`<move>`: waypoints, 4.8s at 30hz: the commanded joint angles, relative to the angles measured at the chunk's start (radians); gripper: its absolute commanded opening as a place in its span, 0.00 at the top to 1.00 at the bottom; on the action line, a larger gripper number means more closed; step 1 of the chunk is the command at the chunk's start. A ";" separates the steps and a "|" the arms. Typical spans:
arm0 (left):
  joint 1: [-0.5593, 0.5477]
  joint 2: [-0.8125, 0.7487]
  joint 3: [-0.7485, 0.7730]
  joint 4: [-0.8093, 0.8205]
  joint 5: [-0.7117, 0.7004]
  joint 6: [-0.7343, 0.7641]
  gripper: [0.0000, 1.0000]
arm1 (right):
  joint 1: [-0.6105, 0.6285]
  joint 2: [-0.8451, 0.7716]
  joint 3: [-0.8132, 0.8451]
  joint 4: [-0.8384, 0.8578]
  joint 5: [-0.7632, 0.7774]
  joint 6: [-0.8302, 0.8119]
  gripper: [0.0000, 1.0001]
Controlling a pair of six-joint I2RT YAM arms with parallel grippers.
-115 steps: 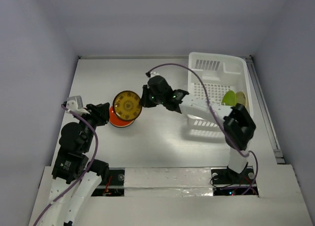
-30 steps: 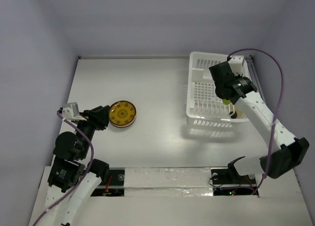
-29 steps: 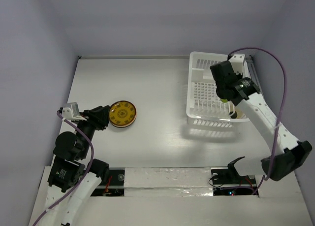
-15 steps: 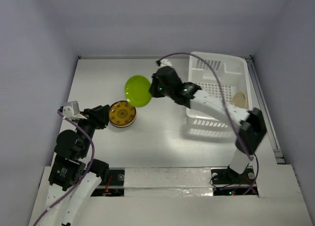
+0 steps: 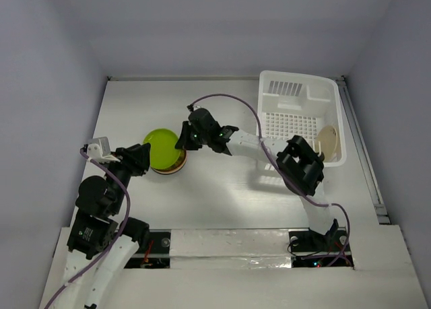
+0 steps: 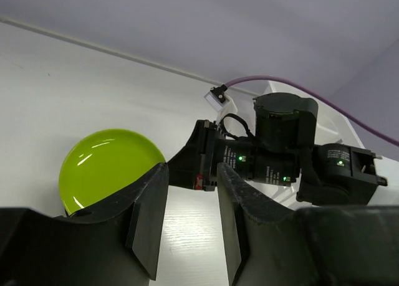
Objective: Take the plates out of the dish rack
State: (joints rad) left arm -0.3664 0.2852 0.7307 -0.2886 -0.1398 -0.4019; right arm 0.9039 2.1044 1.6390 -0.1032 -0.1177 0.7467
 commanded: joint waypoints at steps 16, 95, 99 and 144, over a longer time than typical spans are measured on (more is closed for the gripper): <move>0.004 0.016 -0.001 0.032 -0.001 -0.003 0.66 | 0.003 -0.124 -0.024 -0.067 0.206 -0.020 0.26; -0.032 -0.049 -0.010 0.048 0.037 0.006 0.62 | -0.493 -0.682 -0.024 -1.165 1.317 -0.248 1.00; -0.032 -0.043 -0.010 0.045 0.032 0.005 0.60 | -0.381 -0.664 0.128 -1.176 1.218 -0.222 1.00; 0.004 0.025 -0.004 0.023 -0.063 -0.006 0.59 | 0.076 -0.153 -0.114 0.022 0.159 0.029 0.64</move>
State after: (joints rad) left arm -0.3687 0.2977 0.7280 -0.2962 -0.1951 -0.4057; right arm 0.9497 2.0377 1.5391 -0.1200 -0.0151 0.7856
